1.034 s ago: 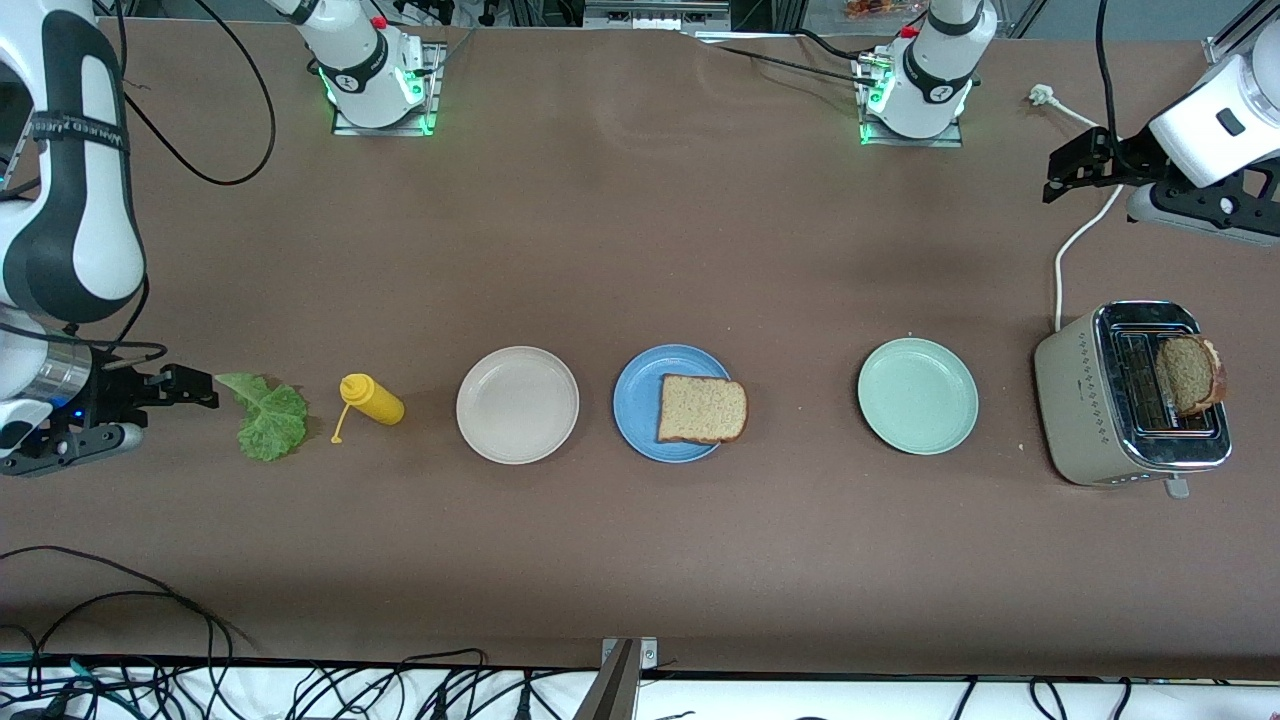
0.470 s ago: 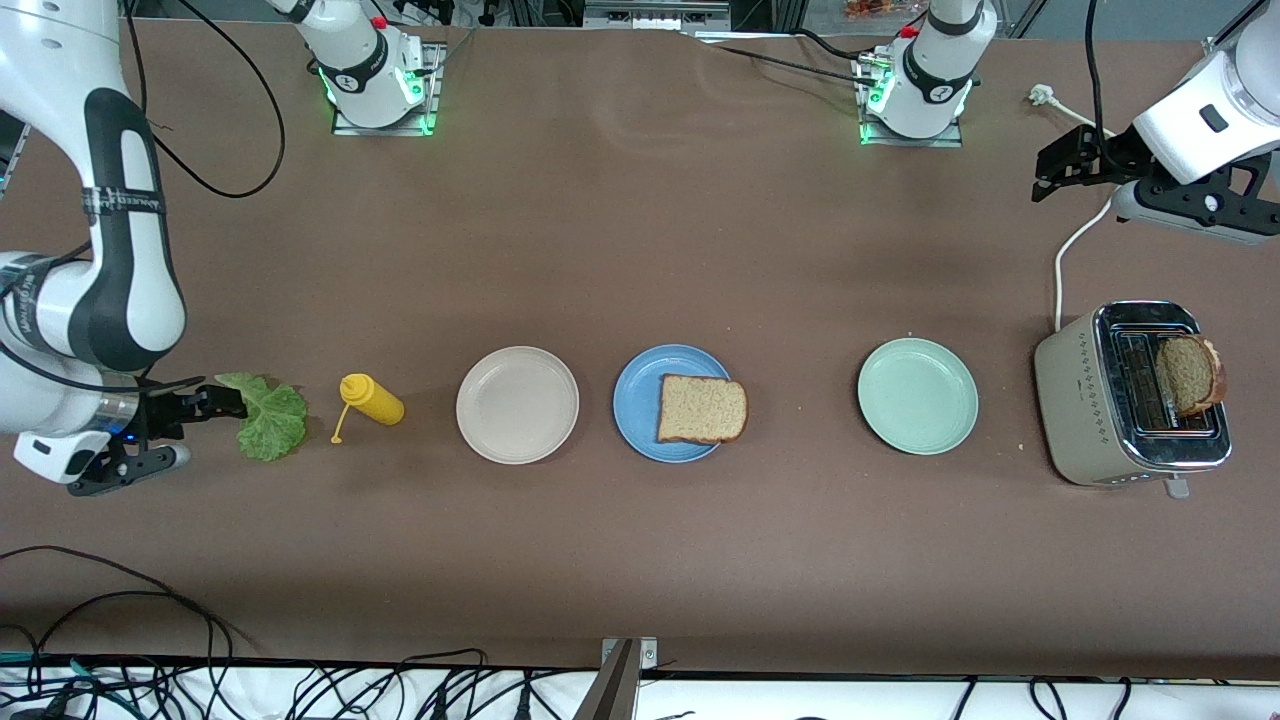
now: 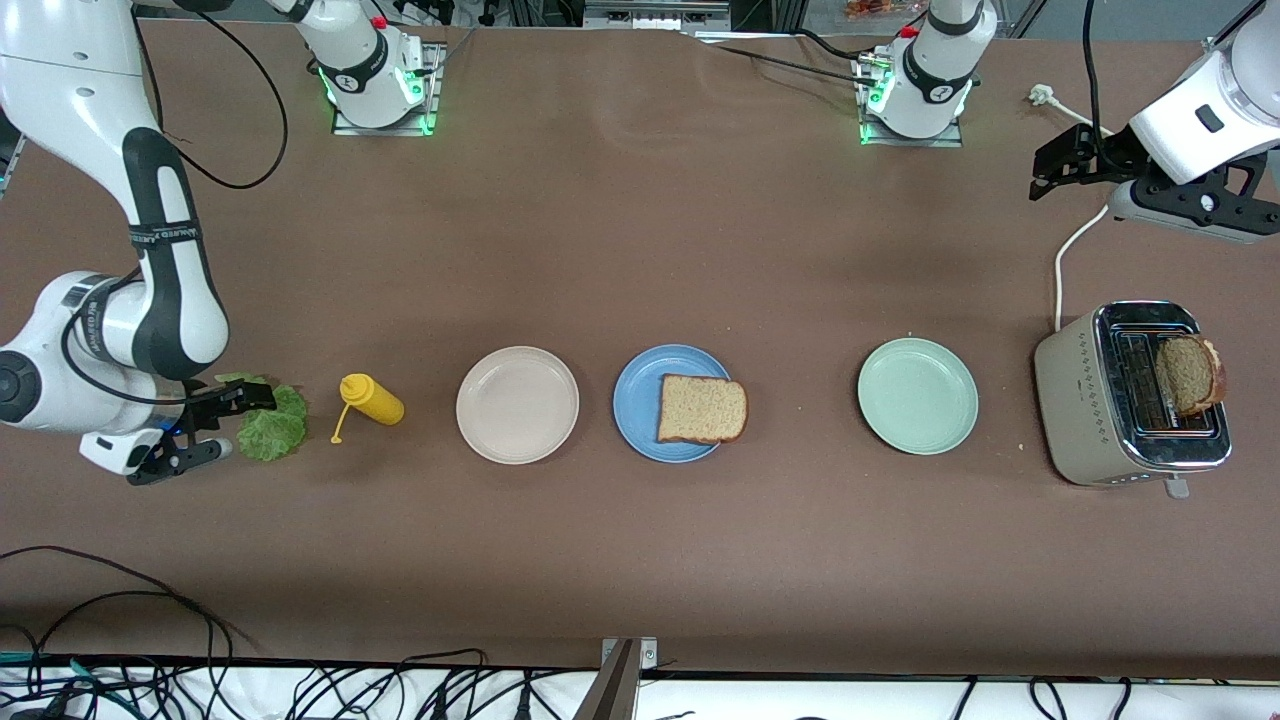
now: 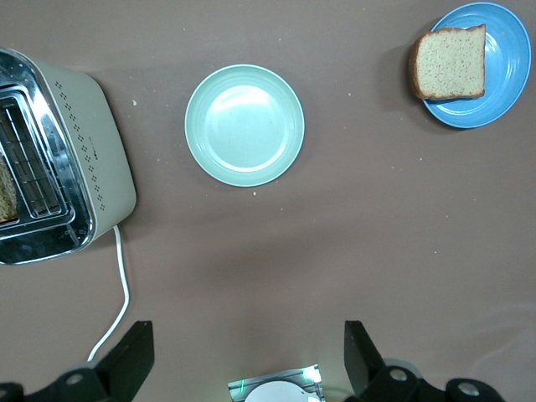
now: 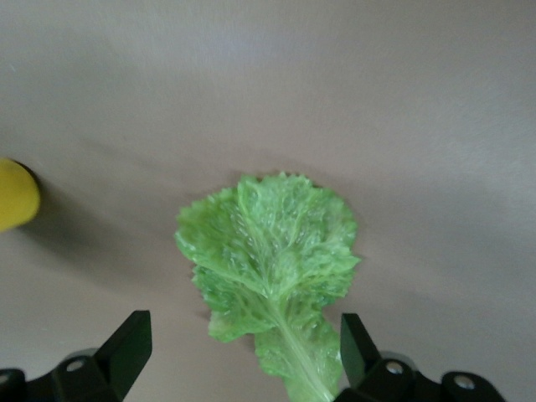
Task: Make sandwich in blue plate with both arms
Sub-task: 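Lower the right gripper onto the green lettuce leaf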
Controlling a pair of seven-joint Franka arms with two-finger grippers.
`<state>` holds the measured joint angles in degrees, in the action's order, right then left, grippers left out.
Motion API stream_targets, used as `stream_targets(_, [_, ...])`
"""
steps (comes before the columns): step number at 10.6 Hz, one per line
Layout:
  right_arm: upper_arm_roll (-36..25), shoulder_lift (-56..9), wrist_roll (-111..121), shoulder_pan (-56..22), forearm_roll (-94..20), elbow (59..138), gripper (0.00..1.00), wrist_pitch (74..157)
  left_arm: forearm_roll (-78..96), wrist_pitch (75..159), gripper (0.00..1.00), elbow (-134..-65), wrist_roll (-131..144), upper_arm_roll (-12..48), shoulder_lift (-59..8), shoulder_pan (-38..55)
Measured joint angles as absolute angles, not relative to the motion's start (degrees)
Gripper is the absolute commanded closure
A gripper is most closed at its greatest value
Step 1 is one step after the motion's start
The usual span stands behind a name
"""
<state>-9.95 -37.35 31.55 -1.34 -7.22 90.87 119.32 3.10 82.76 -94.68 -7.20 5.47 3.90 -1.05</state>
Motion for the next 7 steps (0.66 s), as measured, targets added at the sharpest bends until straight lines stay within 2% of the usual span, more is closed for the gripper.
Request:
stream_targets(3, [-10.0, -37.5, 36.6, -1.0, -7.2, 94.4, 0.00, 123.6, 3.1, 82.5, 0.00, -94.7, -7.2, 5.4, 3.9, -1.1])
stream_targets(4, [-10.0, -37.6, 37.3, -0.9, -7.2, 94.6, 0.03, 124.2, 3.1, 82.2, 0.00, -94.7, -7.2, 5.4, 3.9, -1.2])
stream_targets(5, [-10.0, -37.9, 38.8, -0.8, -7.2, 94.6, 0.11, 125.3, 3.1, 82.0, 0.00, -94.7, -7.2, 5.3, 3.9, -1.3])
stream_targets(7, [-10.0, -38.6, 41.5, -0.6, -7.3, 94.8, 0.37, 126.7, 3.1, 81.8, 0.00, -94.7, -7.2, 5.2, 3.9, -1.4])
